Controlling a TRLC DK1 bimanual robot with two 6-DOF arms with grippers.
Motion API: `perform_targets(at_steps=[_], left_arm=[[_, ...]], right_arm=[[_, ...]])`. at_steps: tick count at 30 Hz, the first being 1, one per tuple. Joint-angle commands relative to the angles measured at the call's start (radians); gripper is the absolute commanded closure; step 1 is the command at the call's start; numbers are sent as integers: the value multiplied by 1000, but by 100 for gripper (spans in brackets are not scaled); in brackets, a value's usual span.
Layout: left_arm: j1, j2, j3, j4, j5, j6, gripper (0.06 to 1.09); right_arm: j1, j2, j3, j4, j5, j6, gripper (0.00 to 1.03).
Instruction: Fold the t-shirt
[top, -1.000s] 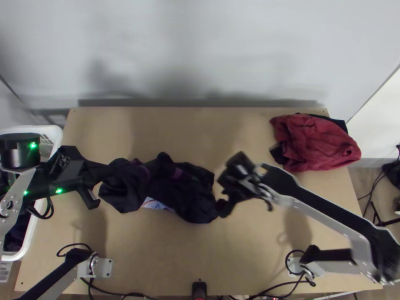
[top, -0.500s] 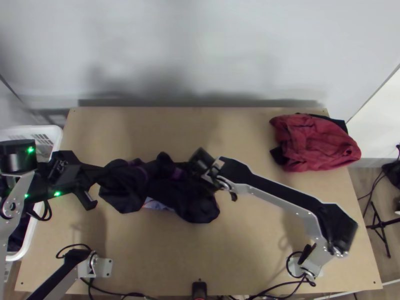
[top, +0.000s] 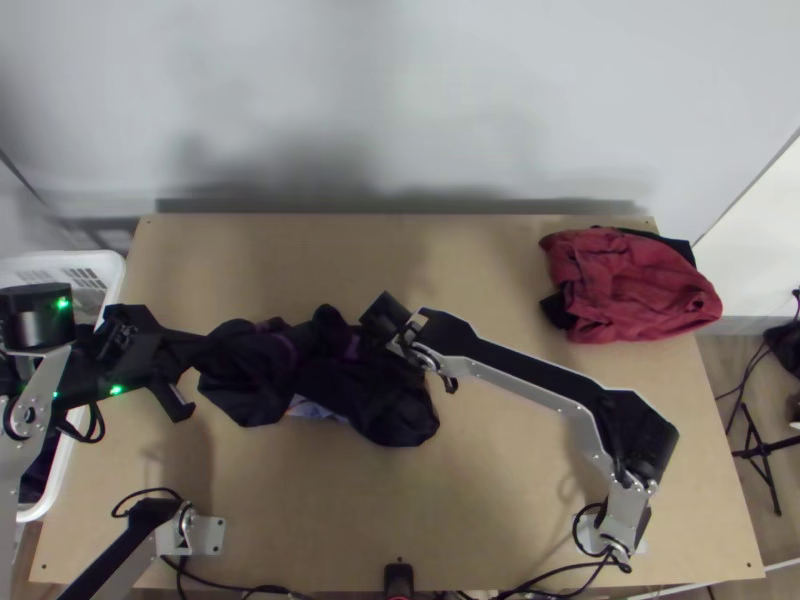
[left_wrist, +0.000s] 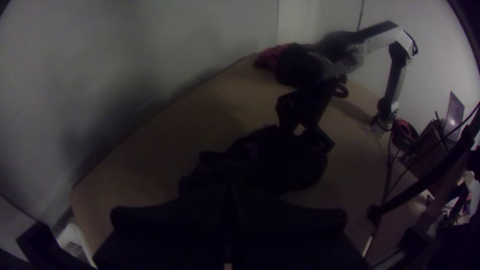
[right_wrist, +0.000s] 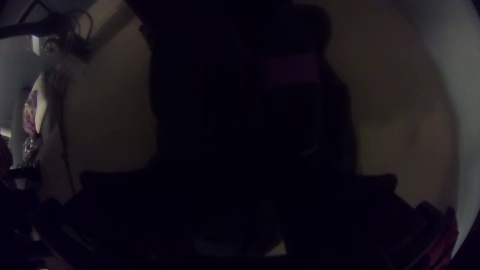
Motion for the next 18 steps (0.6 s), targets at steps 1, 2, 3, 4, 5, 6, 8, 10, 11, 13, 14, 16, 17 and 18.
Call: perform_targets(at_steps=[1,2,3,4,5,6,8,10,11,13,14,16,17,18], left_arm=[[9,-3,-10,6,1,15,105],[10,-3,-12,6,1,17,105],[10,-3,-12,6,1,19,105],[10,-4,-14,6,1,19,105],[10,-6,-17,6,1,20,105],[10,-6,-20,6,1,20,105],[10,-8,-29,7,-1,23,105],[13,-8,-37,6,-1,28,105],[19,-8,-38,7,-1,32,105],[33,-6,-43,15,-1,34,105],[38,-4,-44,20,1,34,105],[45,0,-44,27,1,35,105],[53,0,-44,32,1,35,105],[56,2,-44,32,1,35,105]], right_arm=[[6,26,-10,17,11,-14,65],[6,26,-11,29,11,-19,74],[4,23,-11,40,11,-20,80],[4,20,-10,43,11,-20,82],[4,15,-7,43,11,-20,85],[4,6,-4,43,11,-22,89],[4,-20,-7,41,10,-23,100],[4,-60,-17,26,10,-22,100],[4,-84,-23,18,10,-22,100],[1,-149,-43,15,10,-20,100],[-2,-184,-53,15,10,-20,100],[-16,-259,-71,15,11,-22,100],[-25,-298,-80,17,11,-23,100],[-36,-330,-83,9,11,-22,100]])
